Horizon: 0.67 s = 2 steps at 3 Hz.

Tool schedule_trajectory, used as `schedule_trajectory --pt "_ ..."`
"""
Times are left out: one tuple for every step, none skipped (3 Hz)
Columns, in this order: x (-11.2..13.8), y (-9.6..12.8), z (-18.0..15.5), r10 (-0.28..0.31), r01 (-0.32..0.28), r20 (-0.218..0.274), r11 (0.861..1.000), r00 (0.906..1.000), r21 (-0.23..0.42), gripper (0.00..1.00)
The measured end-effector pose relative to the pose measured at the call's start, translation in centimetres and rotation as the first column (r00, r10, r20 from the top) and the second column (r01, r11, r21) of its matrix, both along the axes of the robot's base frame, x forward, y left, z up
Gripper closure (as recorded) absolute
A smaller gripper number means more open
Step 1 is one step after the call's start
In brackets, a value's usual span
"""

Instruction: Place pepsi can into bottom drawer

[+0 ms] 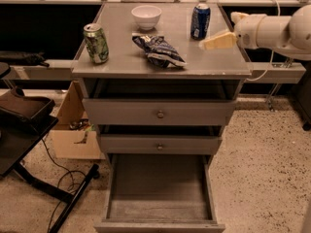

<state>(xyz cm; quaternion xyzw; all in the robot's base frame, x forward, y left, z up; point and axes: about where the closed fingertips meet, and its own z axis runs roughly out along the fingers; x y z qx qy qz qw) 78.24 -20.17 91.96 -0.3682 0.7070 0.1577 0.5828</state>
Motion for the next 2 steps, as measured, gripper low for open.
schedule_trajectory --pt "3.4 -0.3 -0.8 -0.063 0.063 -0.006 0.998 0.9980 0.016 0.00" --pt "7.9 -0.7 -2.8 -0.128 0.127 0.004 0.989 0.9918 0.072 0.00"
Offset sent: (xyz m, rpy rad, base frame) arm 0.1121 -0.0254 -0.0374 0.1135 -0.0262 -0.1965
